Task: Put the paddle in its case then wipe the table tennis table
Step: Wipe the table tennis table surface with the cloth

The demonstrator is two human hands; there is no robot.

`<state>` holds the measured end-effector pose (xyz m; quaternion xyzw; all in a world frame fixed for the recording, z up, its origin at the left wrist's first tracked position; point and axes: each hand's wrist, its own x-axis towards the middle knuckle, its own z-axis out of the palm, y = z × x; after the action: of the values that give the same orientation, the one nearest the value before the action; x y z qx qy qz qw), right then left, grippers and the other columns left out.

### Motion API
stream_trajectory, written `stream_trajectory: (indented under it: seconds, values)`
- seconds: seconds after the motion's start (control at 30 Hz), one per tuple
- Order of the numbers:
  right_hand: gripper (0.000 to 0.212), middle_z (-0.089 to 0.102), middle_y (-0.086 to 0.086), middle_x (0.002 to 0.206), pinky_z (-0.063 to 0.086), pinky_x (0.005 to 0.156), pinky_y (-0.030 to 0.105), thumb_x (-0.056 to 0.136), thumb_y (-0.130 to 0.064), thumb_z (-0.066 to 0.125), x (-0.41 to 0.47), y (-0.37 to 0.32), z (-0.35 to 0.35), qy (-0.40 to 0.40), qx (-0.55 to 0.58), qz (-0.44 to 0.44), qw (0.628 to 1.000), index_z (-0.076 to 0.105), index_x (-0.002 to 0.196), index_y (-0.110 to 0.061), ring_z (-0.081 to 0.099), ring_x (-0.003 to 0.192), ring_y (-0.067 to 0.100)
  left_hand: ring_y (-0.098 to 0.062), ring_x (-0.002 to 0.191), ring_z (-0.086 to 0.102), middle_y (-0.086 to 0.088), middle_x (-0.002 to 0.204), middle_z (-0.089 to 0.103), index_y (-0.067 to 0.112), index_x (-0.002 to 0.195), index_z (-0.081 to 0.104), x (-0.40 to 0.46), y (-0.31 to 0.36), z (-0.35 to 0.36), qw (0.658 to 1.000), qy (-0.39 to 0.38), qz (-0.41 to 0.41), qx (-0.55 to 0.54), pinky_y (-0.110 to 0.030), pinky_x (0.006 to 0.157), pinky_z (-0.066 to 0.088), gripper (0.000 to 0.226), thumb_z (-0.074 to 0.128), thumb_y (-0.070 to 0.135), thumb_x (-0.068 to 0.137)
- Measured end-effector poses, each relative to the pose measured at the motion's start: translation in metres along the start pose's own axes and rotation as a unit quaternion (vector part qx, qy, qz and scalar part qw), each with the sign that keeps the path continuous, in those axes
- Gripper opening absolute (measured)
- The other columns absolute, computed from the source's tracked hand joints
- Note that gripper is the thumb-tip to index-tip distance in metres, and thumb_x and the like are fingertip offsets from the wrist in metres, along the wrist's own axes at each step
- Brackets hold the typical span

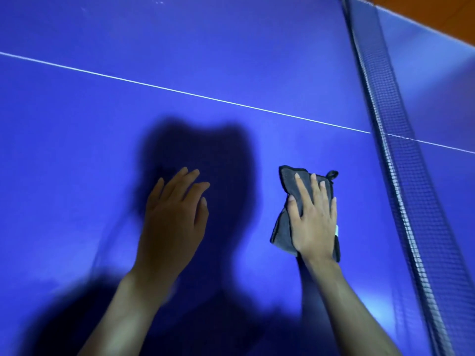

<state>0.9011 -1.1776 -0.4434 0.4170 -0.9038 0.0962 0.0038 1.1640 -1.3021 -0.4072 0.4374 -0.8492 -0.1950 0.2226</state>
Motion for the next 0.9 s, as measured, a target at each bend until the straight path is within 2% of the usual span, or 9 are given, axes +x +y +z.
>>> stream_trajectory:
  seconds: [0.2, 0.33, 0.47, 0.53, 0.63, 0.73, 0.9]
  values:
    - [0.059, 0.024, -0.003, 0.172, 0.015, 0.129, 0.052, 0.103, -0.050, 0.030, 0.028, 0.095, -0.017, -0.004, 0.002, 0.027, 1.000, 0.030, 0.161, -0.041, 0.014, 0.160, 0.020, -0.029, 0.142, 0.049, -0.008, 0.145, 0.059, 0.011, 0.126, 0.068, 0.029, 0.049, 0.041, 1.000, -0.005, 0.005, 0.001, -0.058, 0.113, 0.037, 0.034, 0.049, 0.020, 0.099]
    - [0.061, 0.024, -0.004, 0.172, 0.014, 0.129, 0.051, 0.101, -0.055, 0.031, 0.042, 0.148, -0.025, 0.000, 0.002, 0.047, 0.999, 0.033, 0.160, -0.042, 0.015, 0.160, 0.019, -0.027, 0.144, 0.046, -0.006, 0.147, 0.056, 0.013, 0.128, 0.067, 0.044, 0.074, 0.056, 1.000, -0.014, -0.009, 0.005, -0.054, 0.119, 0.032, 0.037, 0.046, 0.023, 0.100]
    - [0.060, 0.017, -0.011, 0.173, 0.025, 0.122, 0.055, 0.102, -0.058, 0.033, 0.062, 0.186, -0.033, -0.013, 0.021, 0.074, 0.997, 0.031, 0.160, -0.044, 0.012, 0.160, 0.016, -0.023, 0.145, 0.044, -0.003, 0.147, 0.055, 0.014, 0.131, 0.066, 0.055, 0.088, 0.064, 1.000, -0.021, -0.020, 0.001, -0.050, 0.123, 0.027, 0.039, 0.045, 0.025, 0.100]
    - [0.062, 0.015, -0.012, 0.174, 0.028, 0.122, 0.053, 0.101, -0.059, 0.033, 0.078, 0.201, -0.036, -0.019, 0.044, 0.071, 0.996, 0.032, 0.161, -0.043, 0.014, 0.160, 0.018, -0.021, 0.145, 0.043, -0.001, 0.146, 0.056, 0.014, 0.130, 0.067, 0.060, 0.090, 0.065, 0.999, -0.022, -0.030, -0.001, -0.049, 0.124, 0.026, 0.039, 0.045, 0.025, 0.100]
    - [0.067, 0.015, -0.008, 0.174, 0.023, 0.126, 0.048, 0.097, -0.062, 0.030, 0.108, 0.214, -0.035, -0.028, 0.058, 0.061, 0.996, 0.032, 0.161, -0.041, 0.023, 0.157, 0.027, -0.021, 0.145, 0.043, -0.001, 0.146, 0.056, 0.014, 0.130, 0.067, 0.063, 0.090, 0.065, 0.999, -0.019, -0.035, 0.000, -0.050, 0.124, 0.026, 0.038, 0.045, 0.023, 0.100]
    - [0.063, 0.014, -0.007, 0.174, 0.026, 0.124, 0.047, 0.101, -0.058, 0.032, 0.139, 0.212, -0.031, -0.037, 0.063, 0.063, 0.995, 0.031, 0.161, -0.042, 0.027, 0.155, 0.028, -0.021, 0.145, 0.042, -0.001, 0.147, 0.056, 0.013, 0.131, 0.066, 0.064, 0.088, 0.064, 0.999, -0.022, -0.041, -0.002, -0.048, 0.124, 0.025, 0.039, 0.045, 0.023, 0.100]
    - [0.054, 0.015, -0.008, 0.174, 0.024, 0.125, 0.053, 0.108, -0.047, 0.039, 0.193, 0.190, -0.023, -0.029, 0.065, 0.063, 0.996, 0.029, 0.161, -0.044, 0.015, 0.159, 0.021, -0.022, 0.145, 0.044, -0.002, 0.146, 0.056, 0.013, 0.131, 0.066, 0.066, 0.080, 0.067, 0.999, -0.010, -0.035, -0.009, -0.051, 0.122, 0.028, 0.038, 0.045, 0.024, 0.101]
